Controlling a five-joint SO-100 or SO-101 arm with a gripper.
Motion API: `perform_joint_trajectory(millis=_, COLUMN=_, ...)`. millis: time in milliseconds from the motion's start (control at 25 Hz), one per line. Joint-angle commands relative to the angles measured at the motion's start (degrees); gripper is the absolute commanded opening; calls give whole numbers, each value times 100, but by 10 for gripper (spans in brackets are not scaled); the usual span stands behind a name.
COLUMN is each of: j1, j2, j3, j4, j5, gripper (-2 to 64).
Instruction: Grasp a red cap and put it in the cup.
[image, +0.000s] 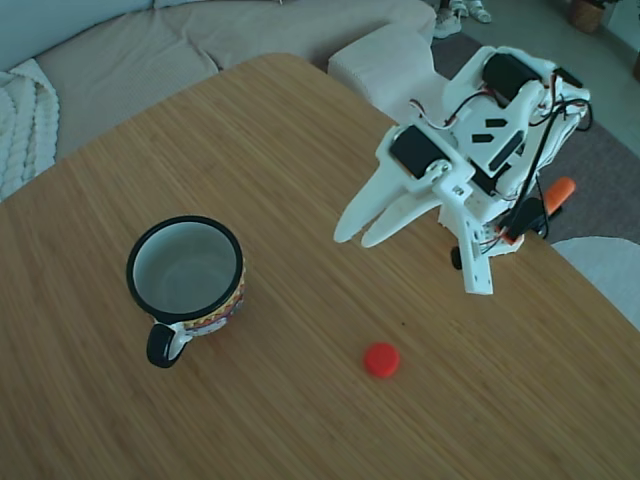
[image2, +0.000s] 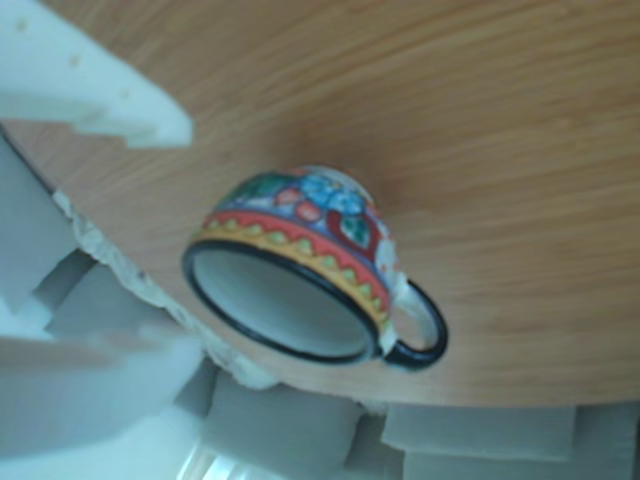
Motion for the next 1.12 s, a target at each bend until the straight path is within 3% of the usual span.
perform_joint_trajectory(millis=0, j1=-26, j2=-563, j3=-659, j4=-18, j5=44, gripper=373)
perform_joint_trajectory(millis=80, j1=-26, j2=-1081, j3=-914, j4=0, j5=18, gripper=451)
perform_joint_trajectory(millis=160, j1=-62, j2=-1626, j3=-1204, j4=97, j5=-9, gripper=482)
perform_joint_trajectory(millis=640, j1=-870, j2=-3560, j3=-3428, j4=2215, j5=-26, gripper=482)
perform_joint_trajectory(millis=800, j1=-1099, j2=-4157, j3=-3595, j4=2452, j5=-35, gripper=482)
perform_joint_trajectory(millis=1080, j1=-1204, j2=-5396, j3=-3604, j4=2399, j5=-229, gripper=486)
